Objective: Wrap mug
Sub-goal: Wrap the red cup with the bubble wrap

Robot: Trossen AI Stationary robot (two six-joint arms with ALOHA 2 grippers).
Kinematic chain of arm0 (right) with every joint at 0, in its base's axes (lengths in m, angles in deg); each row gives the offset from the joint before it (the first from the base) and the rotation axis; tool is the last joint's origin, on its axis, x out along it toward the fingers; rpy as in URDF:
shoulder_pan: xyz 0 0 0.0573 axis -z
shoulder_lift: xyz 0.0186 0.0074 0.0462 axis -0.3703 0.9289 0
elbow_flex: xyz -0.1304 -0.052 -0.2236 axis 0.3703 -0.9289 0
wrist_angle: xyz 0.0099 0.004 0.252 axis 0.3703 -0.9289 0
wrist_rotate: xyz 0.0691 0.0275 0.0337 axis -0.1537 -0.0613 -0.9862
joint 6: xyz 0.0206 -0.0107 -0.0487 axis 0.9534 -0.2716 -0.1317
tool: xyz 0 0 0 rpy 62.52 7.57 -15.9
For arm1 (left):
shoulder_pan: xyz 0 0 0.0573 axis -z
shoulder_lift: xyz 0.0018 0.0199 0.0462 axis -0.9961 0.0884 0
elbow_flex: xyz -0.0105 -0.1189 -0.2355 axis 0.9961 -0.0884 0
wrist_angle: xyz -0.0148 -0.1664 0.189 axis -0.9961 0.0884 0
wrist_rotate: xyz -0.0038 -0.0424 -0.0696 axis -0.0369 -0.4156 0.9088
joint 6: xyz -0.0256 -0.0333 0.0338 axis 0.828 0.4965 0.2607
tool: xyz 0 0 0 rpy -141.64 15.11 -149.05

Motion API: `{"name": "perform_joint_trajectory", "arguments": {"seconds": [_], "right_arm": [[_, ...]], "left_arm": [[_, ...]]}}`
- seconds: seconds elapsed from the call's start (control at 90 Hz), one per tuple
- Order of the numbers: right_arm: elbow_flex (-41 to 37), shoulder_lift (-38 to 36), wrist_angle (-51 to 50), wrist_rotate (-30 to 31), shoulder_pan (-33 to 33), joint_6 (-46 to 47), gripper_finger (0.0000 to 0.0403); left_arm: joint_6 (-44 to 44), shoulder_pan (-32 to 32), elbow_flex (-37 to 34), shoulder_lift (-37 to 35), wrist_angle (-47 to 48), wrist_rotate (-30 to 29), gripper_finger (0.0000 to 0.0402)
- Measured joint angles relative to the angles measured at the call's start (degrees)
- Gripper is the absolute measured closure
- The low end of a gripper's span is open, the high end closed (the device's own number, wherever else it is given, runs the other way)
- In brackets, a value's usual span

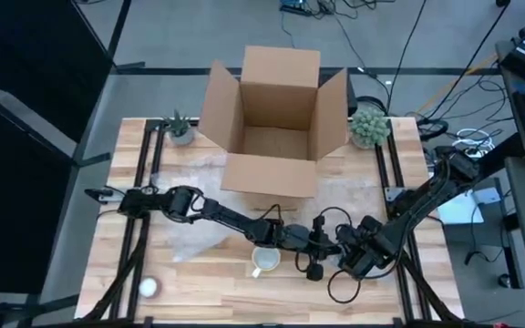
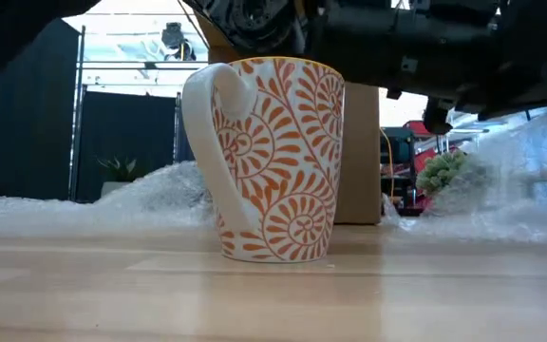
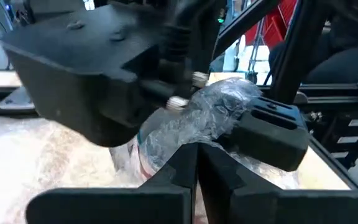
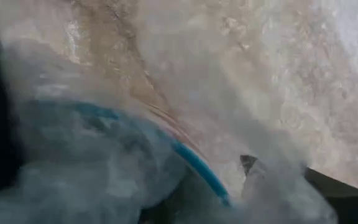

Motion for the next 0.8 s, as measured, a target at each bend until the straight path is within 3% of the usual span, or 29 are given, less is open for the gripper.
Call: {"name": "perform_joint_trajectory", "arguments": {"seconds": [0.256, 0.522, 0.8], "right_arm": [[4.1, -6.5, -2.1, -1.4, -0.4, -4.0, 0.0184], [4.3, -12.9, -5.2, -1.0, -1.0, -1.1, 0.0184], [4.3, -12.4, -7.0, 7.2, -0.4, 1.8, 0.0184]], "left_arm": [[0.0, -0.1, 0.0, 0.0, 1.1, -0.1, 0.0402], [-0.1, -0.1, -0.1, 0.0, 0.7, -0.2, 0.0402], [-0.5, 0.1, -0.2, 0.1, 0.1, -0.2, 0.0402]]}}
